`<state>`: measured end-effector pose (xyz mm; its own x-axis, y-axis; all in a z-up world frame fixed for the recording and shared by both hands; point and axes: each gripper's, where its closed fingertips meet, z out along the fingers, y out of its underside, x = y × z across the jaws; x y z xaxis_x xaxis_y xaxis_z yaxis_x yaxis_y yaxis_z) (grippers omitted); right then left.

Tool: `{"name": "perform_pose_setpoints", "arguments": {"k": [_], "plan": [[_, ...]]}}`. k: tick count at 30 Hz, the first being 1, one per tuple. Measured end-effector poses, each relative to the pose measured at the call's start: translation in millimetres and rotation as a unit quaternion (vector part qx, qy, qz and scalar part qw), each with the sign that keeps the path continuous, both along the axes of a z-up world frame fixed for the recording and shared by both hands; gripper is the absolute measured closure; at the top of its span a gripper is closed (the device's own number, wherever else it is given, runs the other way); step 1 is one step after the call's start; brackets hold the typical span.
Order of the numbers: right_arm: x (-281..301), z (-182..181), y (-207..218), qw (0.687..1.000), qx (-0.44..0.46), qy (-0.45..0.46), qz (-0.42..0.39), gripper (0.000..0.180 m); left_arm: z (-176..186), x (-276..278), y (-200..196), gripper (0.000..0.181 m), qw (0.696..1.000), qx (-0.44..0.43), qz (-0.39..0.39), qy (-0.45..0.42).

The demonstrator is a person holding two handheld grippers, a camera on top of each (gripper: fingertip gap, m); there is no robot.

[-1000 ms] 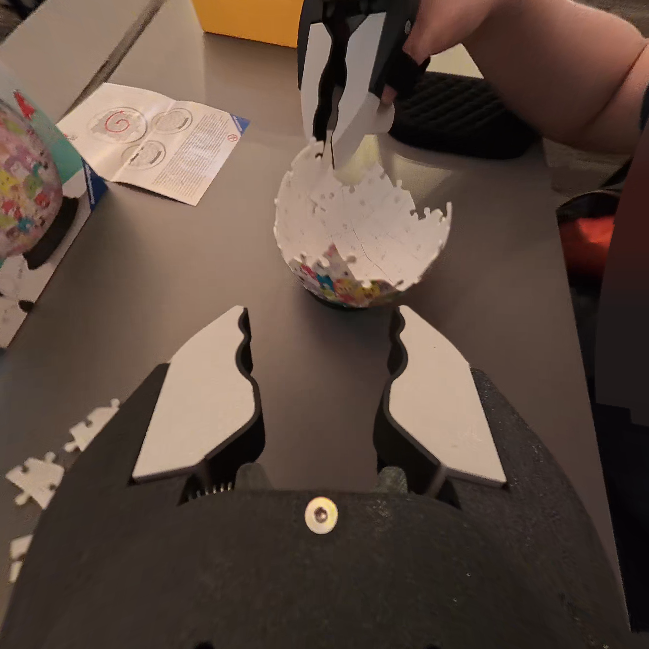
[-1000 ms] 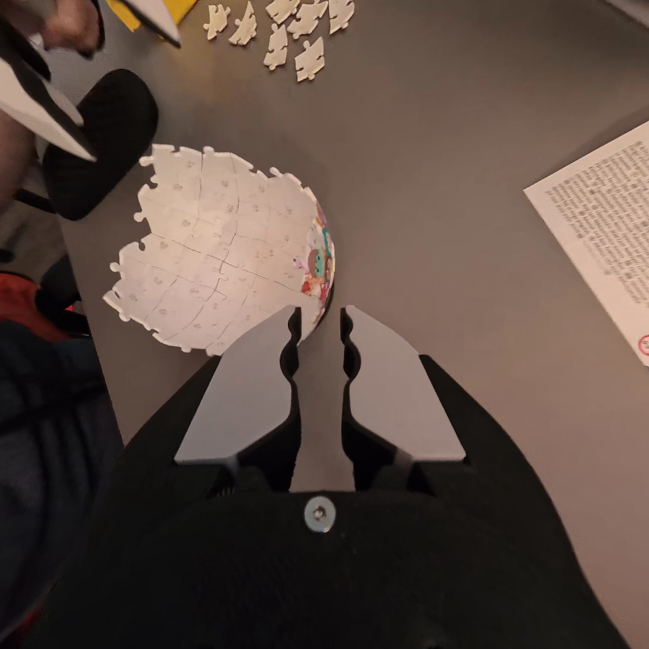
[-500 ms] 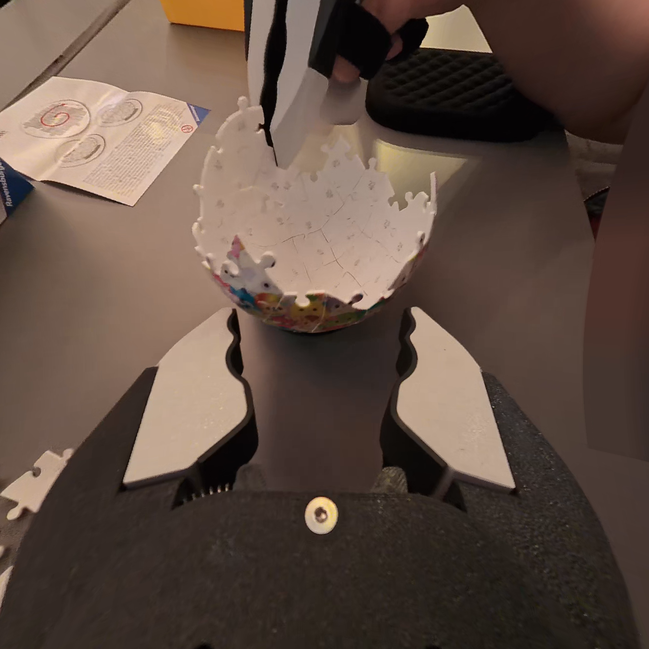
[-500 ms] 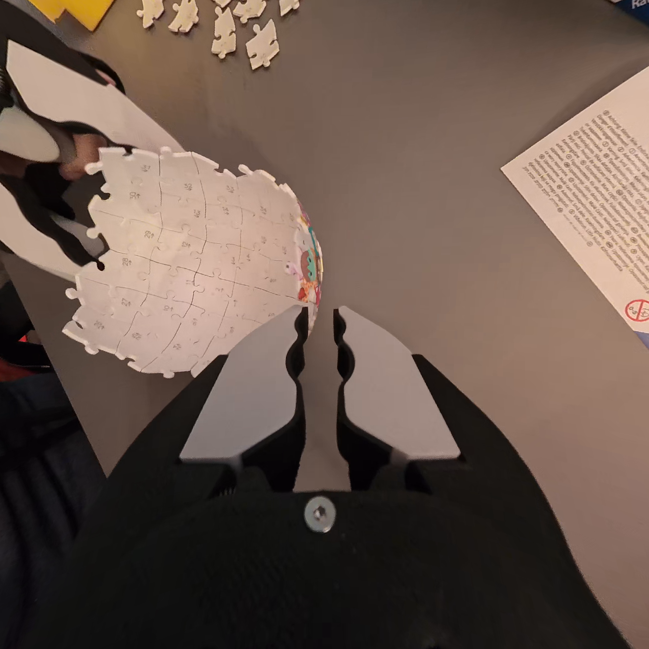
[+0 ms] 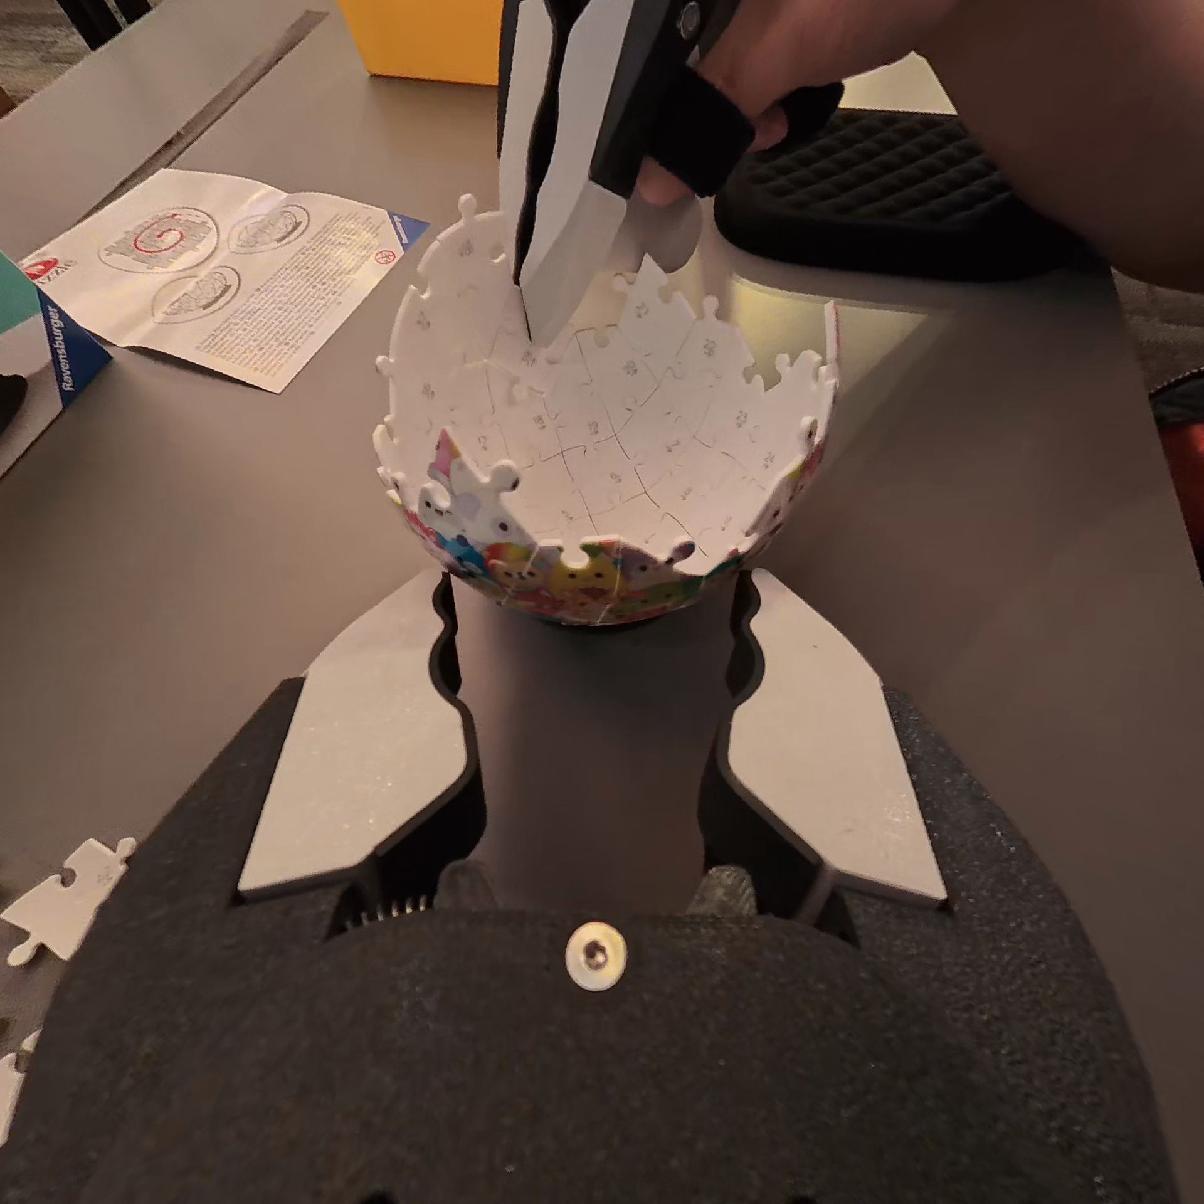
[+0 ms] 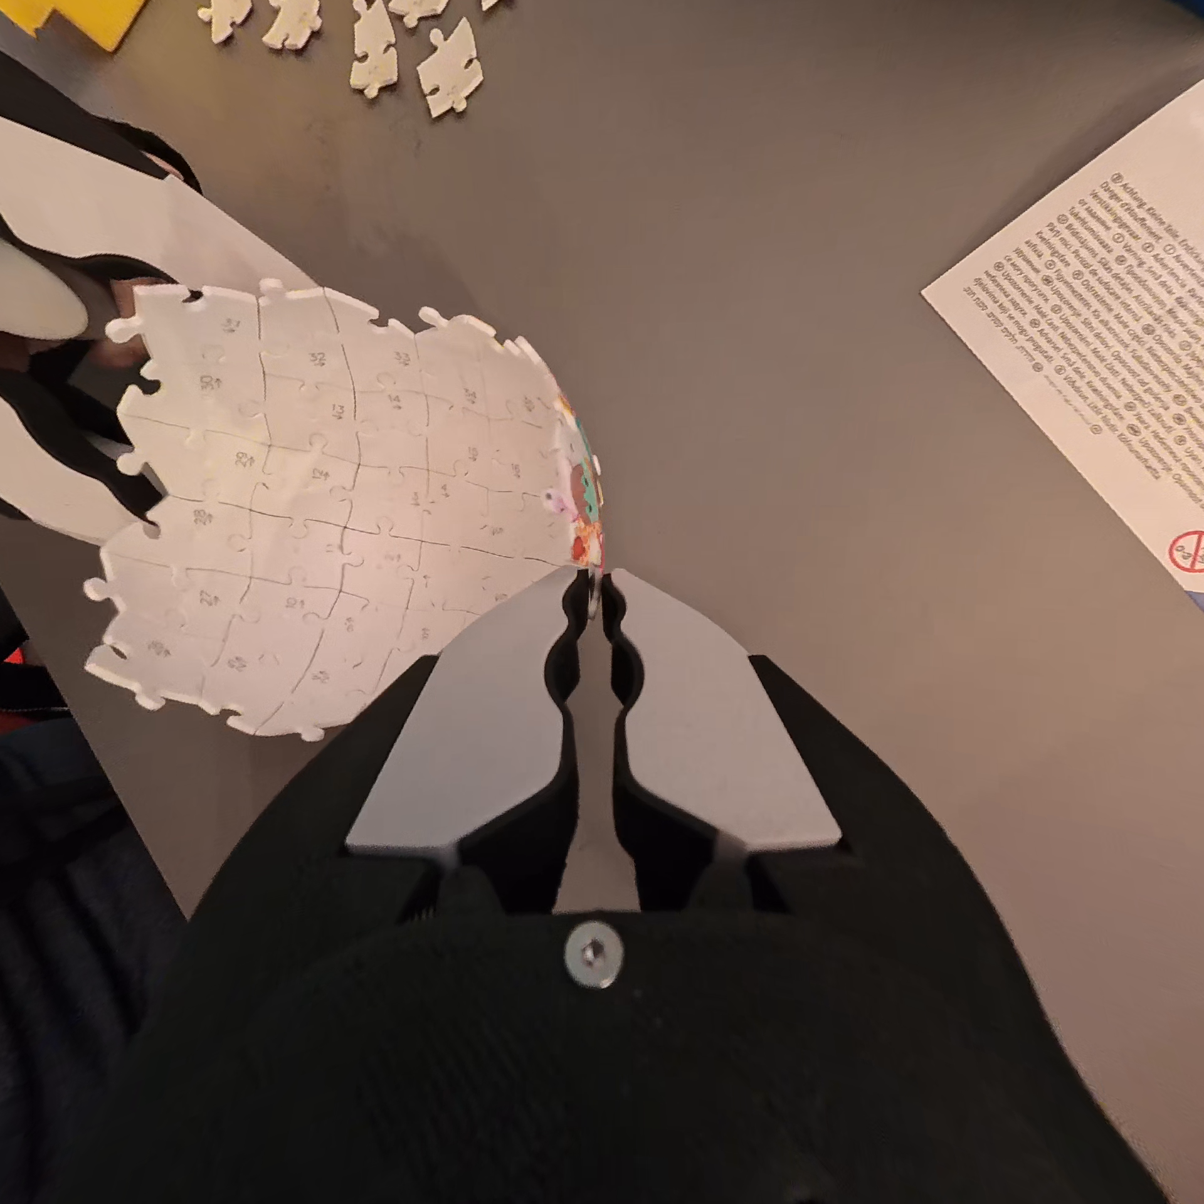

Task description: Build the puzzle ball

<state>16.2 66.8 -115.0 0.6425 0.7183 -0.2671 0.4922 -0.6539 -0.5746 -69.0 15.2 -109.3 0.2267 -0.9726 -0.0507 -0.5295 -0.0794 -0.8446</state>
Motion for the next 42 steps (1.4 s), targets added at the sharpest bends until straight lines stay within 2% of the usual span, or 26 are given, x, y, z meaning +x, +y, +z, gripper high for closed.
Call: {"name": "perform_pose_setpoints", "arguments": {"k": [13, 15, 18, 20, 23, 25, 28, 31, 33, 35, 37, 39, 42], "plan": [[0.3, -0.3, 1.6, 1.000, 0.000, 0.006, -0.012, 0.175, -0.2, 0.5, -3.2, 0.100, 1.000, 0.001, -0.001, 0.000], [2.6, -1.0, 3.0, 1.000, 0.011, -0.015, -0.002, 0.169, -0.5, 0.1, -3.2, 0.102, 1.000, -0.001, -0.002, -0.001], [11.2, -0.5, 7.3, 0.997, 0.042, -0.071, 0.012, 0.152, -3.0, -1.0, -3.8, 0.104, 1.000, -0.005, -0.003, 0.002], [12.0, 8.6, 9.4, 0.992, 0.078, -0.087, 0.038, 0.150, -3.8, -1.3, -3.9, 0.102, 1.000, -0.006, -0.003, 0.002], [14.4, 41.3, 21.3, 0.974, 0.193, -0.096, 0.065, 0.150, -1.4, -1.5, -4.1, 0.101, 1.000, -0.011, -0.001, -0.007], [15.2, 61.3, 18.9, 0.967, 0.228, -0.082, 0.074, 0.150, 1.8, -2.9, -4.9, 0.100, 1.000, -0.016, 0.000, -0.016], [25.6, 68.0, 9.7, 0.969, 0.229, -0.065, 0.061, 0.150, 10.2, -8.5, -6.5, 0.100, 0.999, -0.013, 0.006, -0.030], [50.4, 42.8, -2.8, 0.978, 0.193, -0.077, 0.035, 0.151, 19.2, -15.3, -10.3, 0.098, 0.999, -0.005, 0.012, -0.041], [63.3, 25.9, -13.6, 0.982, 0.181, -0.060, 0.013, 0.162, 26.5, -18.1, -14.9, 0.096, 0.998, -0.008, 0.012, -0.055], [74.0, 15.8, -24.8, 0.981, 0.192, -0.037, -0.010, 0.172, 33.1, -20.7, -19.8, 0.096, 0.998, -0.008, 0.012, -0.066], [83.8, 12.9, -32.1, 0.973, 0.225, -0.022, -0.047, 0.176, 38.7, -23.3, -25.8, 0.094, 0.997, -0.006, 0.012, -0.074], [93.2, 6.3, -49.1, 0.972, 0.221, -0.016, -0.078, 0.179, 43.9, -26.4, -34.6, 0.091, 0.997, -0.004, 0.011, -0.079], [83.0, 16.0, -81.7, 0.959, 0.256, 0.067, -0.104, 0.179, 53.4, -34.1, -52.0, 0.092, 0.995, 0.007, 0.017, -0.094]]}}
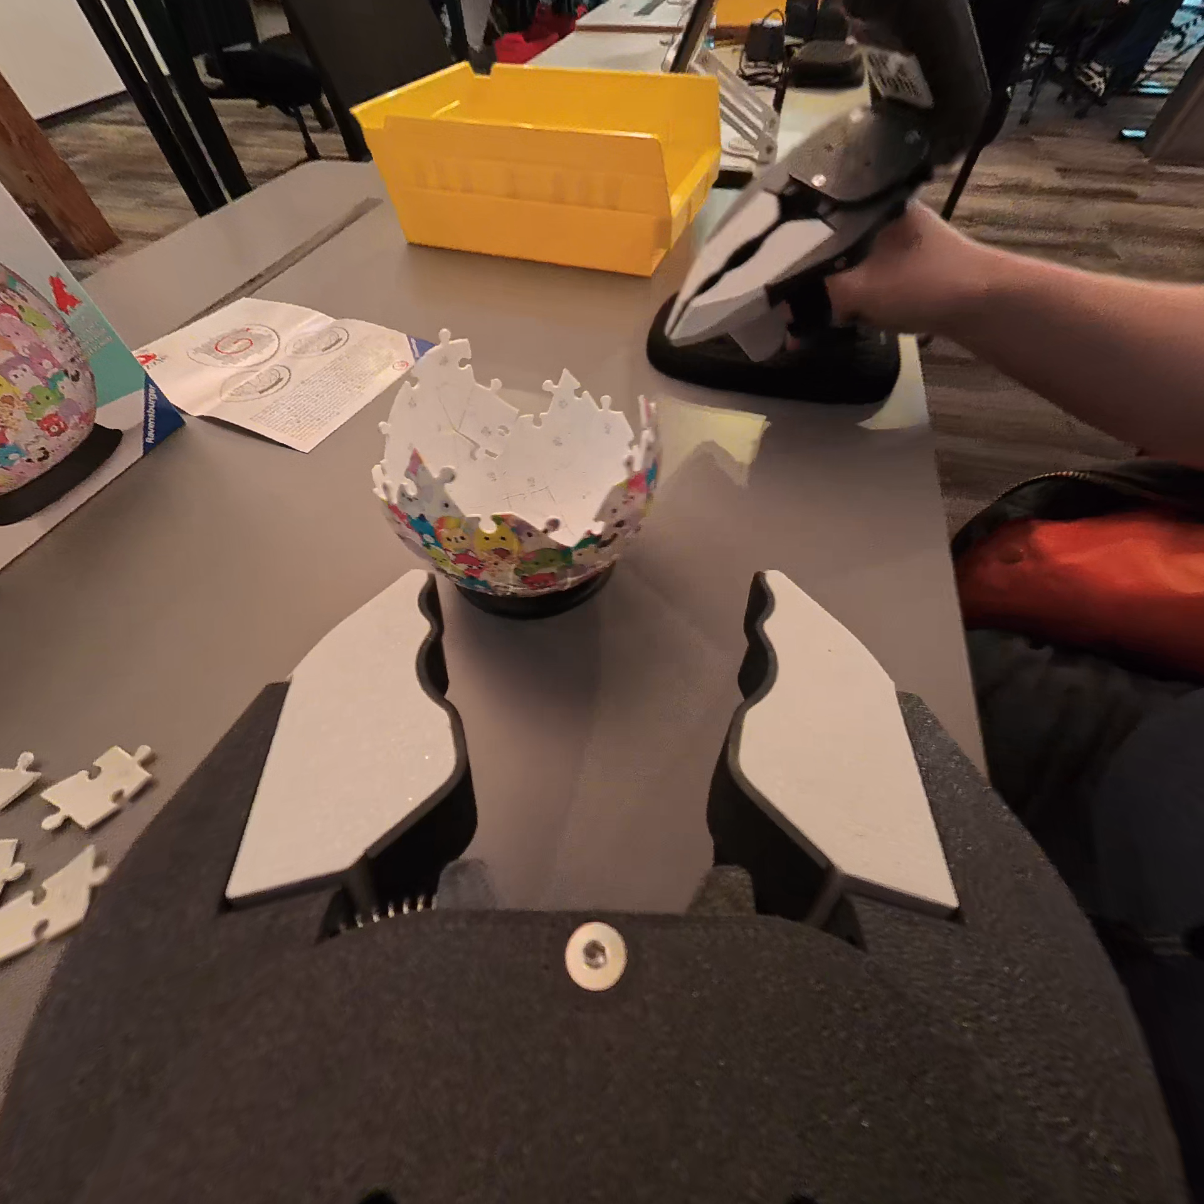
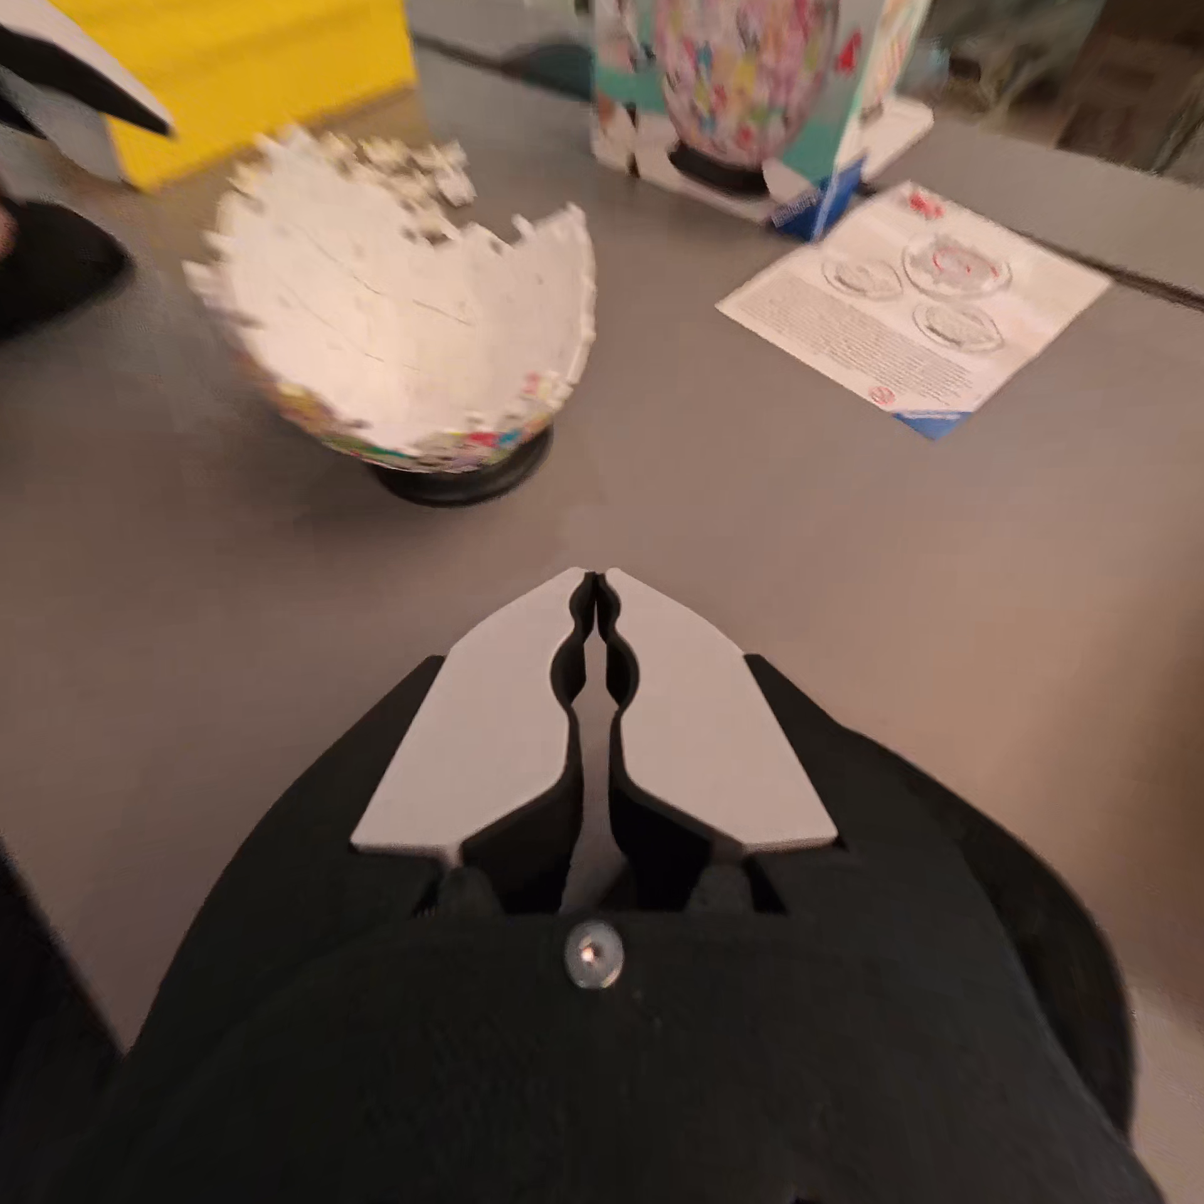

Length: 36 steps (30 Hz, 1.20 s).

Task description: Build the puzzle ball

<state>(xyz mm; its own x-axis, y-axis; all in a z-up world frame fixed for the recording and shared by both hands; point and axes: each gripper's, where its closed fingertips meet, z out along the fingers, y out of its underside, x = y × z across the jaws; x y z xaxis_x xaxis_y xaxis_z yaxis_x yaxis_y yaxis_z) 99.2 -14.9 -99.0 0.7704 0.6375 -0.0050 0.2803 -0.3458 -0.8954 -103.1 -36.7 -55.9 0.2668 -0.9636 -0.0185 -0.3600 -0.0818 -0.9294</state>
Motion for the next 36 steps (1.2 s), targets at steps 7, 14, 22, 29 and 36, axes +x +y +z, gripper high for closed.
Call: {"name": "perform_pose_setpoints", "arguments": {"k": [7, 14, 22, 29, 36], "plan": [[-88.3, 57.2, -97.6, 0.962, 0.112, 0.202, 0.144, 0.166, 6.1, 10.3, -70.7, 0.118, 0.997, -0.021, 0.004, -0.080], [-182.1, 58.5, -146.0, 0.918, 0.084, 0.246, 0.300, 0.179, 25.2, 37.8, -114.8, 0.150, 0.981, -0.070, -0.047, -0.173], [-197.0, 67.2, -154.4, 0.926, 0.126, 0.192, 0.298, 0.179, 38.3, 33.8, -136.5, 0.181, 0.971, -0.091, -0.097, -0.201], [-181.4, 85.3, -157.5, 0.914, 0.146, 0.230, 0.301, 0.179, 44.3, 17.3, -137.5, 0.169, 0.972, -0.055, -0.107, -0.201], [-183.0, 82.2, -154.8, 0.914, 0.146, 0.225, 0.303, 0.179, 32.2, 30.3, -143.0, 0.171, 0.976, -0.040, -0.133, -0.166]]}}
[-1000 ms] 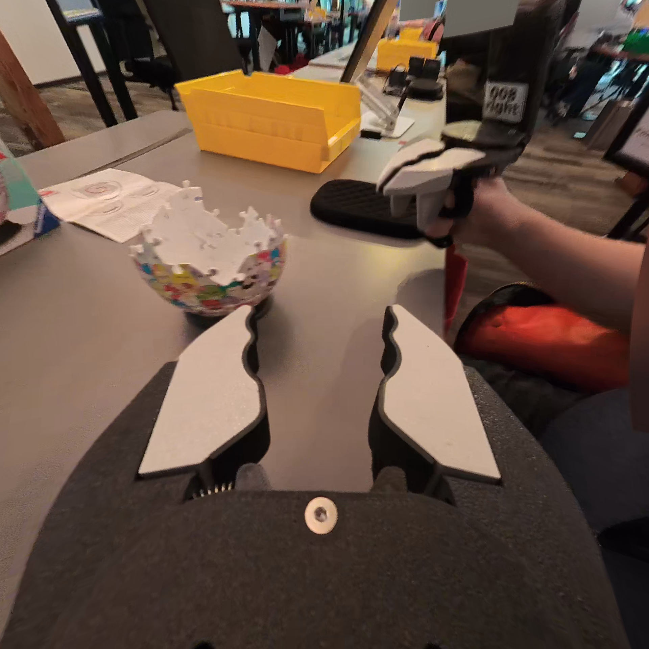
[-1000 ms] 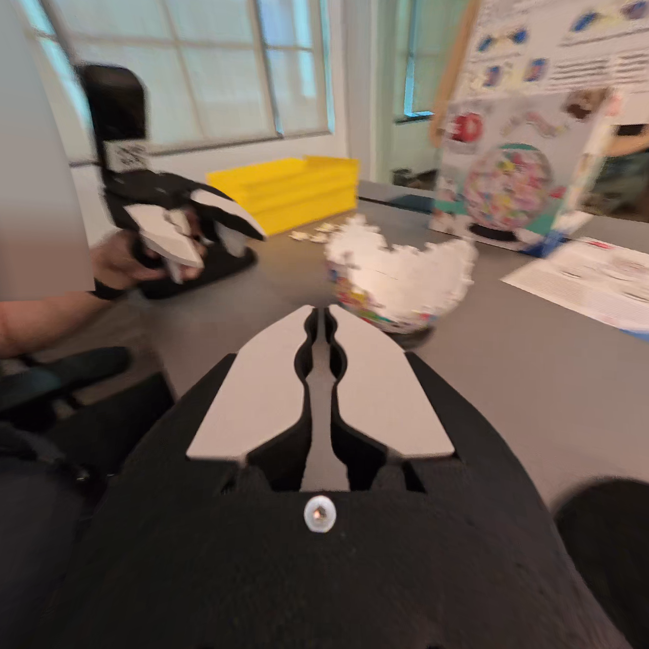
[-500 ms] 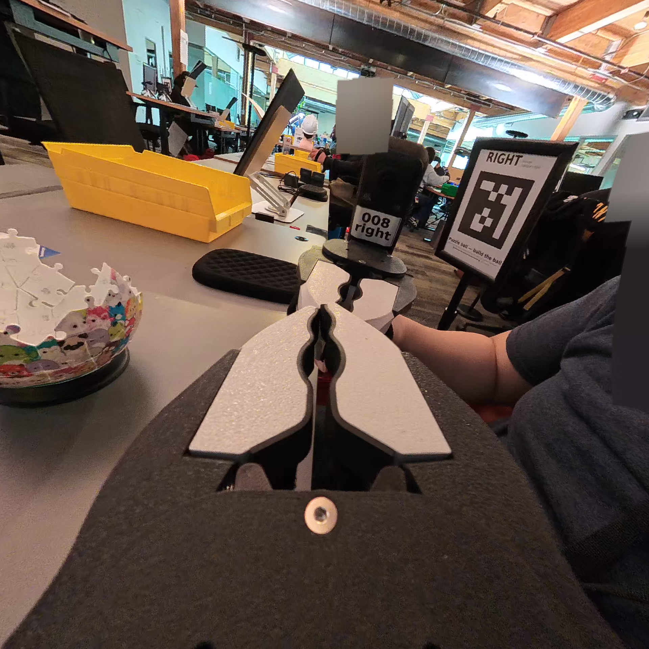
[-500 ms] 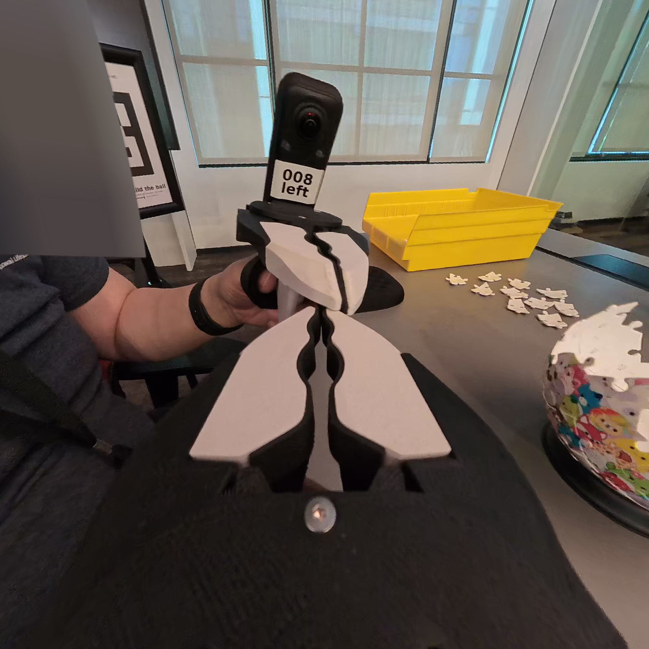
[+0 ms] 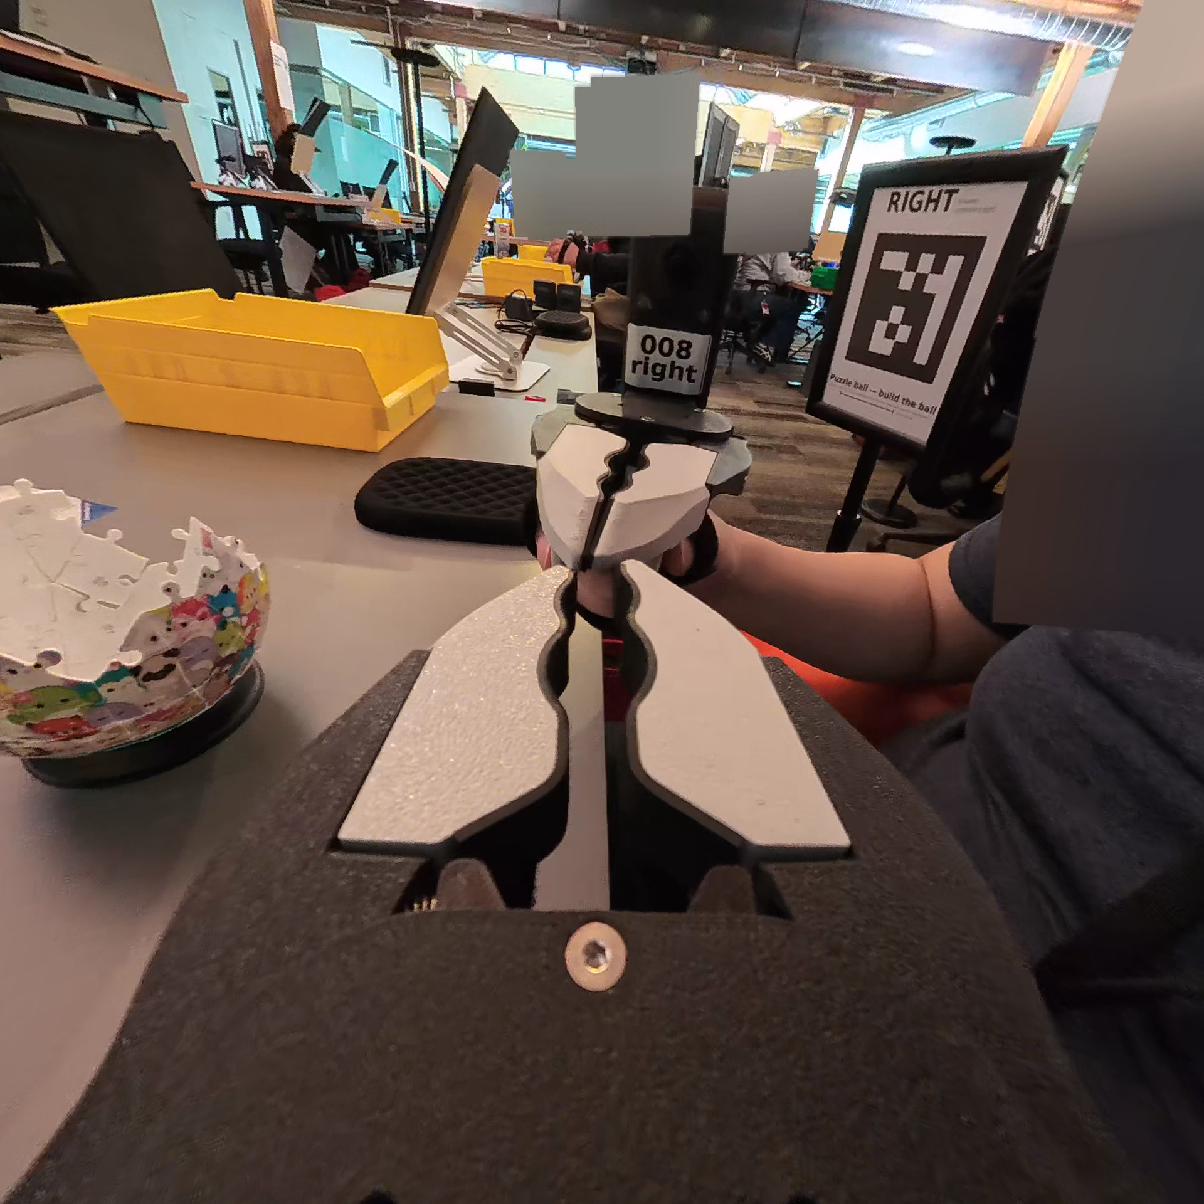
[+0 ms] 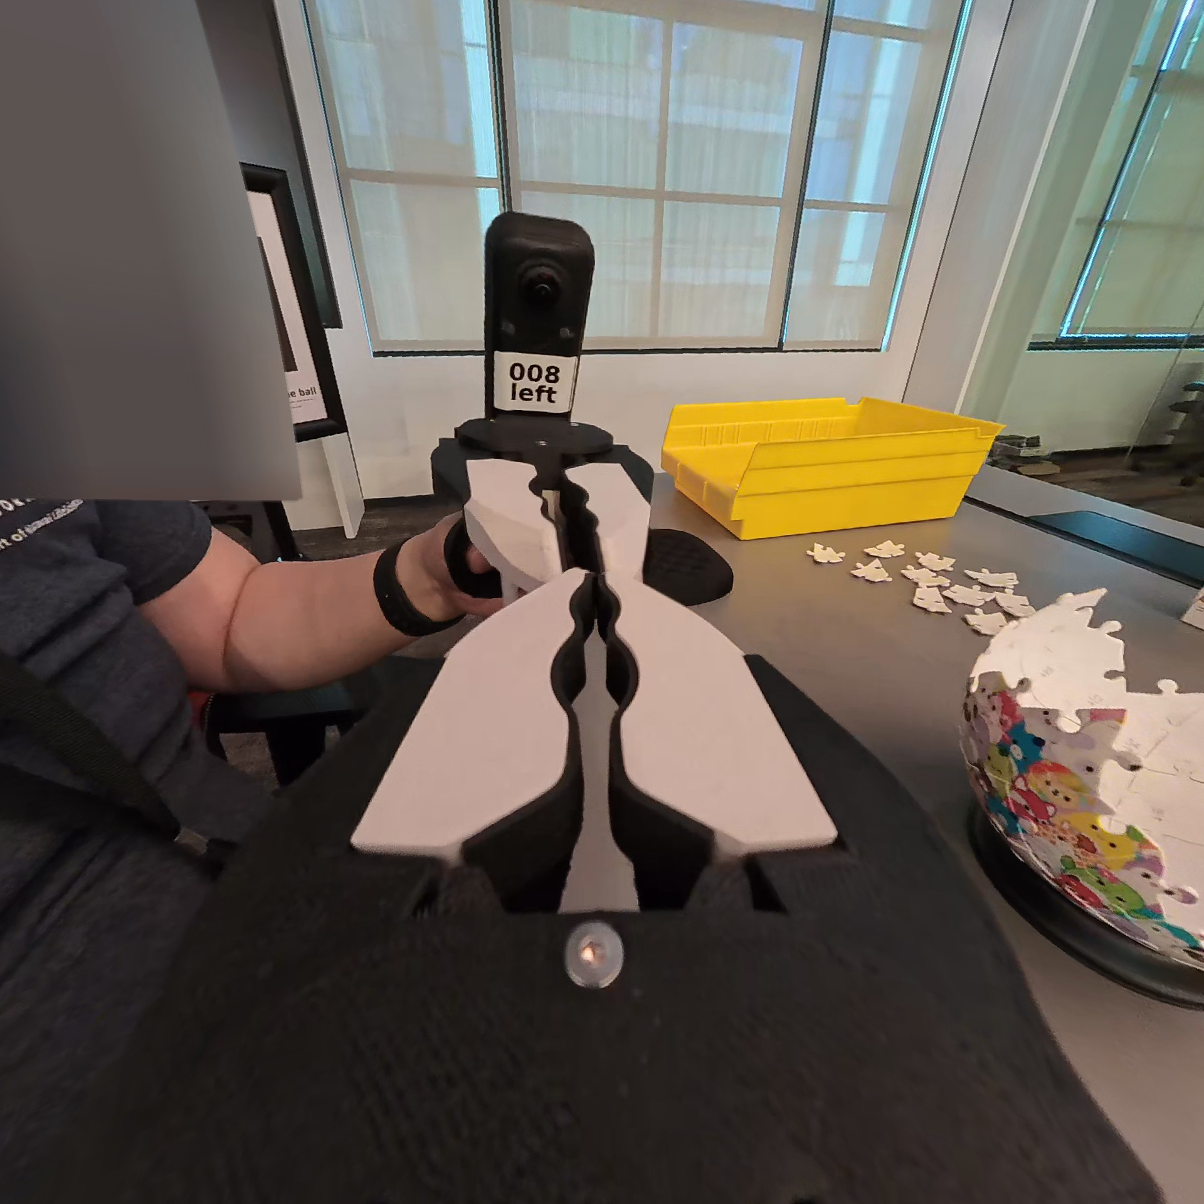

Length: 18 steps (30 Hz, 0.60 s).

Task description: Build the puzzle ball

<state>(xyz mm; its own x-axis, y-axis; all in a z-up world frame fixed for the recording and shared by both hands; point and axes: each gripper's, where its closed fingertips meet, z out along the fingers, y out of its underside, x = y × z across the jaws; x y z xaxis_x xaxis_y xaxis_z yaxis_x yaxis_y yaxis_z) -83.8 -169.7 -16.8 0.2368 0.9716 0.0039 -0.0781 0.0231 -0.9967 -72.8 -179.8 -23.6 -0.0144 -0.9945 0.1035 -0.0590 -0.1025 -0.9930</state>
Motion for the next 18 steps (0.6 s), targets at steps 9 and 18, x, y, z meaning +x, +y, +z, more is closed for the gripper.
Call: {"name": "perform_pose_setpoints", "arguments": {"k": [9, 18], "plan": [[3.6, -8.5, 2.1, 1.000, 0.011, -0.005, 0.006, 0.179, -9.4, 5.0, -1.1, 0.178, 1.000, -0.015, -0.018, 0.010], [4.5, -14.9, -5.1, 0.999, -0.023, -0.003, 0.023, 0.180, -16.3, 6.7, -8.6, 0.178, 0.998, -0.047, -0.039, 0.018]]}}
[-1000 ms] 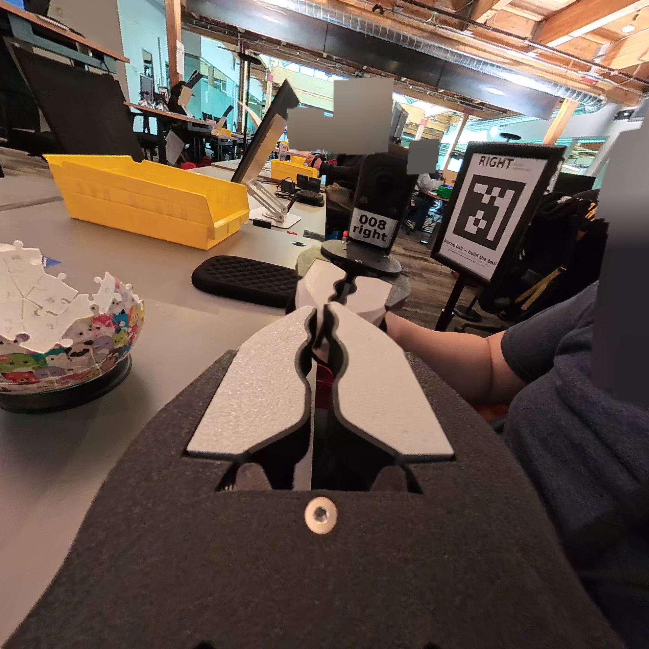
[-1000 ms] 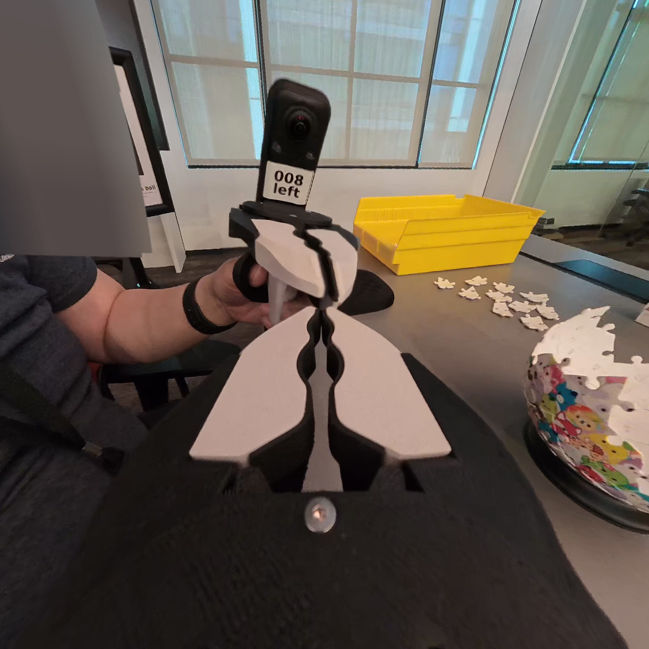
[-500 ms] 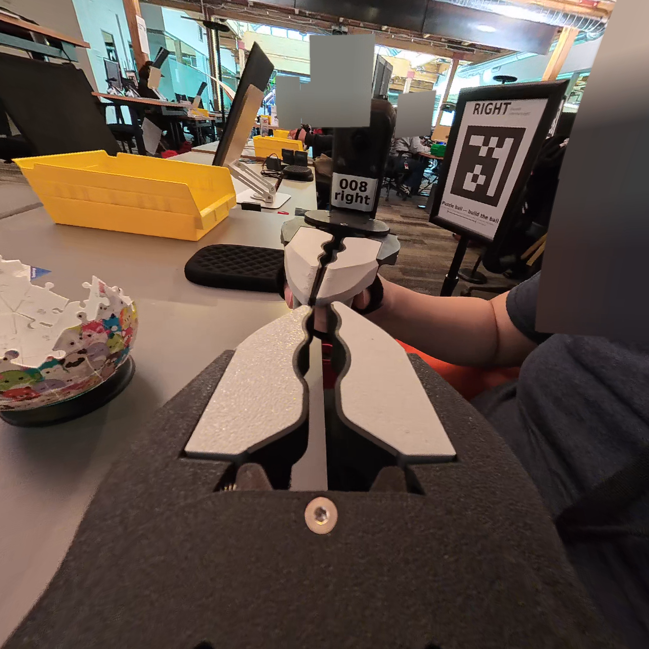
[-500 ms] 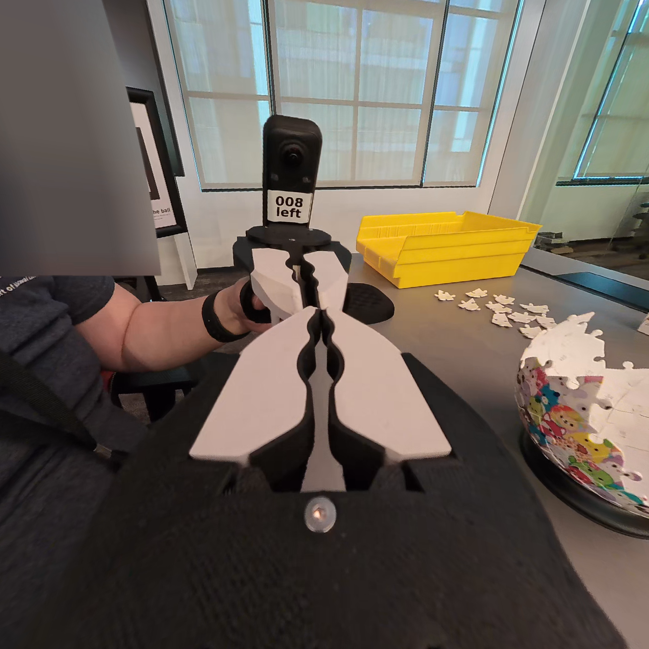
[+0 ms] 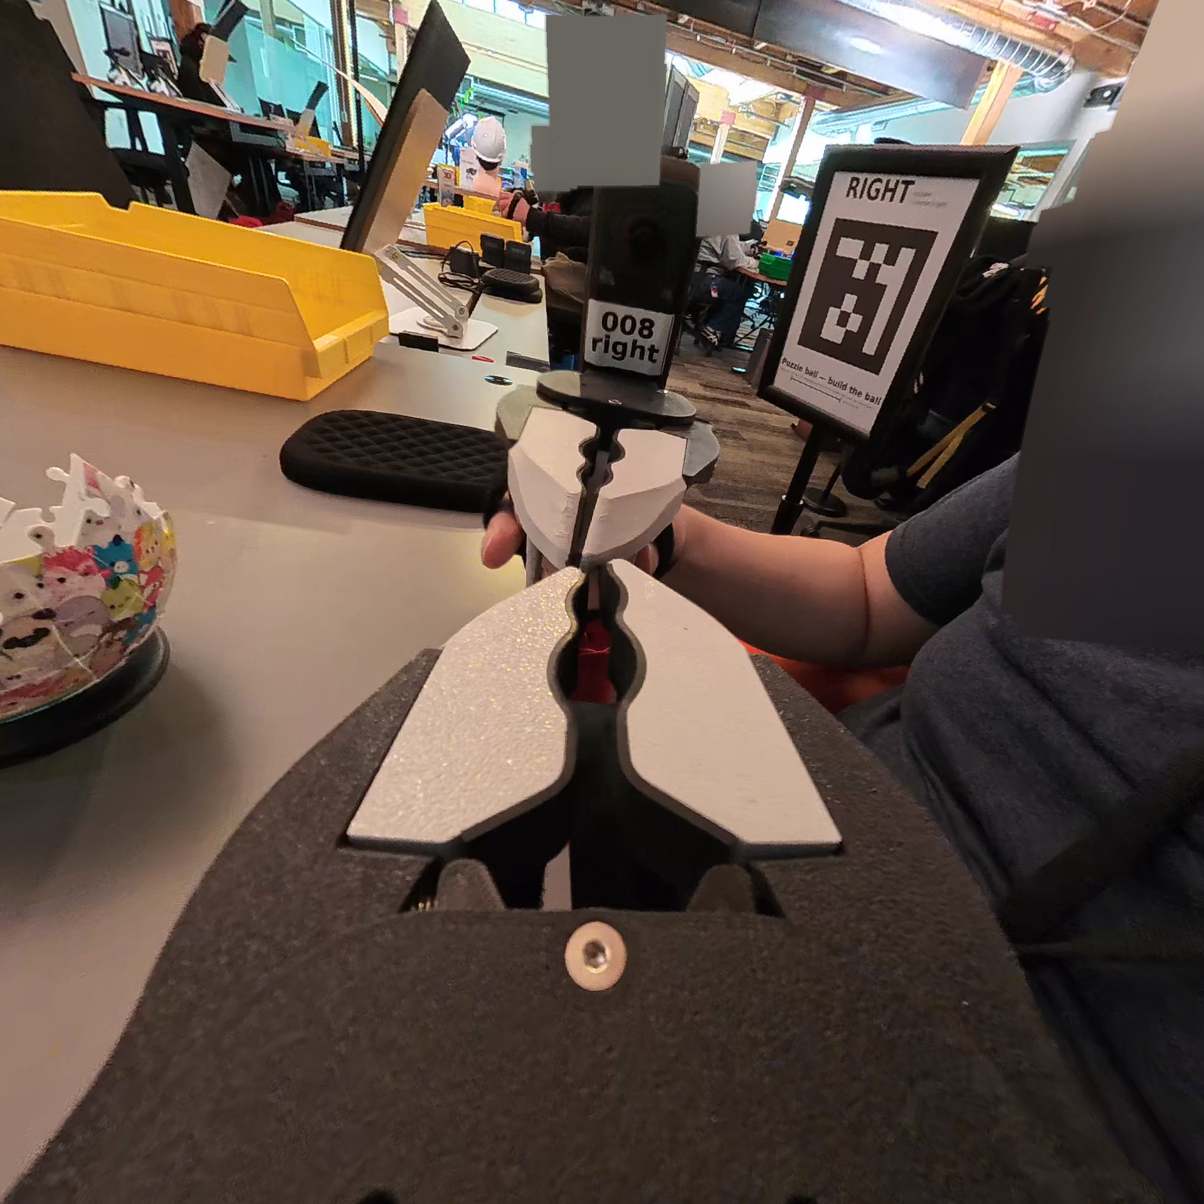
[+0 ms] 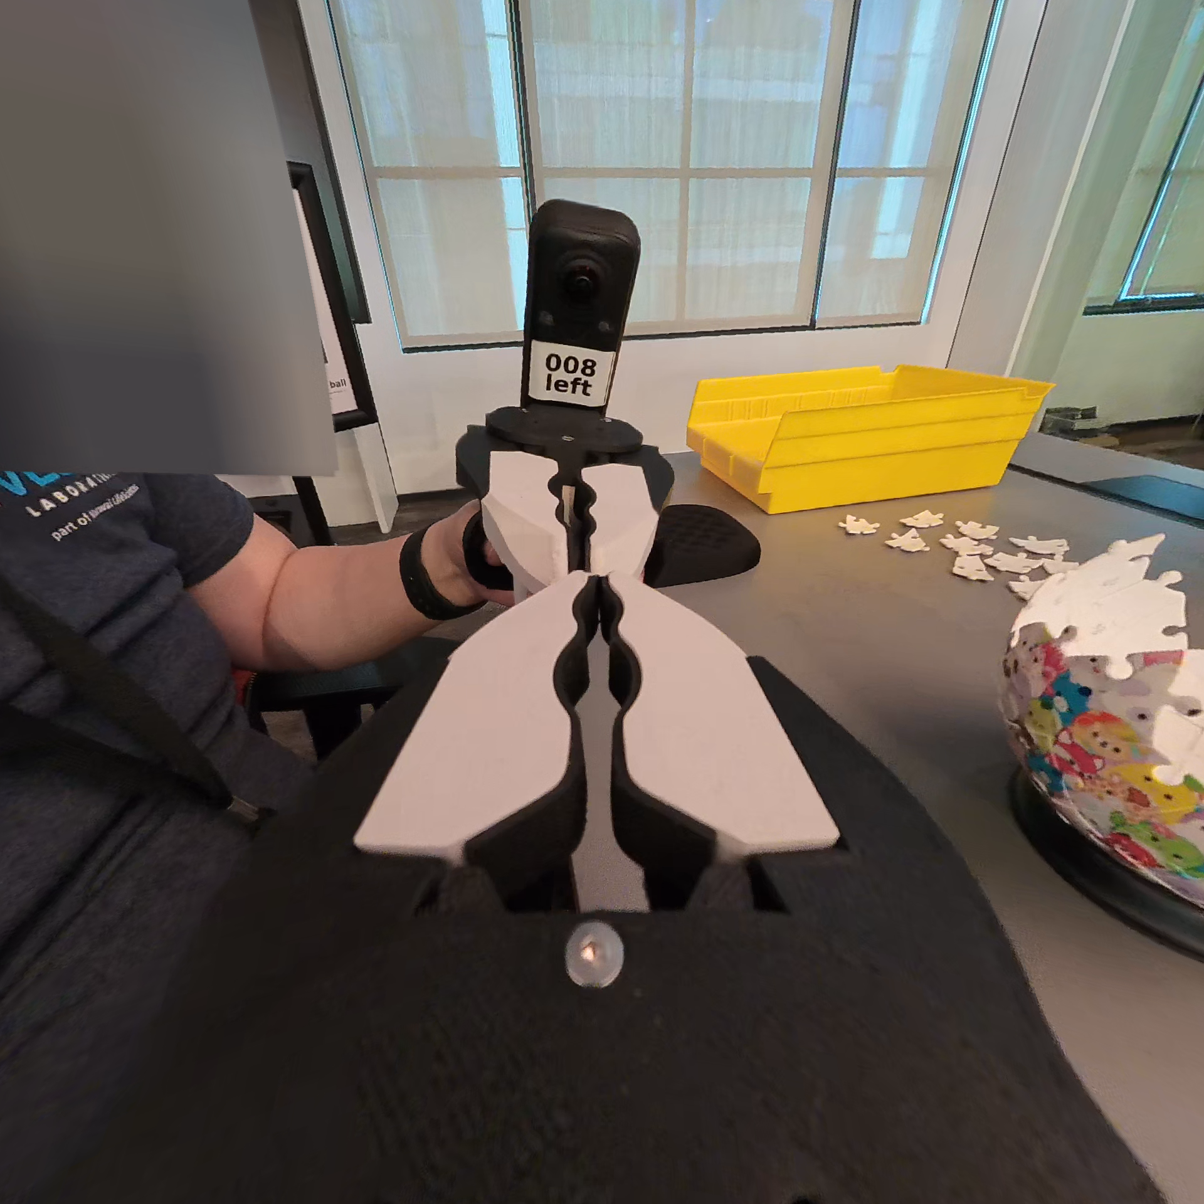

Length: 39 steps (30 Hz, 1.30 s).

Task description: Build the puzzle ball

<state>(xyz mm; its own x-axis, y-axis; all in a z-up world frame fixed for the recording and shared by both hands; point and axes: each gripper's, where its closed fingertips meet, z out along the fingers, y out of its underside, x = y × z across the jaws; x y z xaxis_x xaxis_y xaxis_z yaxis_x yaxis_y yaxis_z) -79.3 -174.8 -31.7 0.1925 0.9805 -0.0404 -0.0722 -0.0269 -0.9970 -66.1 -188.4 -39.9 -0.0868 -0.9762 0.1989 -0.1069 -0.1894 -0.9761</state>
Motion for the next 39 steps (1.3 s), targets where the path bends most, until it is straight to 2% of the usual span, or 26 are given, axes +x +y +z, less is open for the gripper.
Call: {"name": "perform_pose_setpoints", "arguments": {"k": [6, 10, 13, 15, 17, 19, 20, 22, 24, 26, 29, 32, 35, 39], "plan": [[3.9, -12.5, -5.5, 1.000, 0.010, -0.009, 0.028, 0.178, -11.1, 4.5, -5.0, 0.178, 0.999, -0.008, -0.010, 0.029], [9.0, -8.9, -1.8, 0.996, -0.055, 0.026, 0.060, 0.178, -8.0, 10.3, -2.9, 0.179, 1.000, -0.018, 0.003, 0.012], [15.0, -2.3, 16.0, 0.999, -0.030, 0.009, -0.001, 0.179, -0.8, 11.1, 12.9, 0.181, 0.999, -0.022, 0.035, -0.011], [34.9, 23.4, 34.8, 0.998, 0.012, -0.013, -0.056, 0.179, 13.3, 0.3, 32.8, 0.181, 0.996, -0.028, 0.074, -0.049], [69.6, 64.6, 64.9, 0.993, 0.029, -0.024, -0.108, 0.179, 24.1, -19.4, 57.3, 0.167, 0.990, -0.022, 0.119, -0.079], [100.5, 85.2, 112.7, 0.987, -0.003, -0.060, -0.148, 0.179, 18.4, -35.2, 88.7, 0.157, 0.979, -0.004, 0.193, -0.060], [111.9, 83.5, 139.7, 0.981, -0.031, -0.090, -0.167, 0.179, 11.3, -39.2, 103.0, 0.151, 0.973, 0.008, 0.228, -0.036], [117.0, 63.9, 173.4, 0.971, -0.110, -0.154, -0.149, 0.178, -3.3, -38.4, 124.2, 0.127, 0.961, 0.033, 0.274, 0.010], [111.7, 39.7, 192.6, 0.955, -0.172, -0.202, -0.134, 0.167, -18.9, -31.5, 141.2, 0.112, 0.951, 0.057, 0.299, 0.058], [107.0, 12.9, 208.3, 0.937, -0.187, -0.260, -0.143, 0.155, -30.0, -22.7, 154.3, 0.101, 0.945, 0.067, 0.307, 0.084], [98.7, -19.2, 222.7, 0.914, -0.201, -0.318, -0.152, 0.135, -43.3, -12.0, 168.8, 0.094, 0.944, 0.059, 0.307, 0.108], [97.9, -44.8, 236.8, 0.892, -0.196, -0.369, -0.176, 0.126, -48.9, -8.5, 179.1, 0.092, 0.941, 0.036, 0.314, 0.119], [100.5, -53.3, 248.9, 0.884, -0.201, -0.377, -0.189, 0.129, -53.7, -8.3, 185.7, 0.092, 0.938, 0.042, 0.316, 0.138], [98.2, -62.7, 252.5, 0.877, -0.228, -0.382, -0.179, 0.135, -55.0, -4.2, 184.8, 0.100, 0.943, 0.034, 0.299, 0.139]]}}
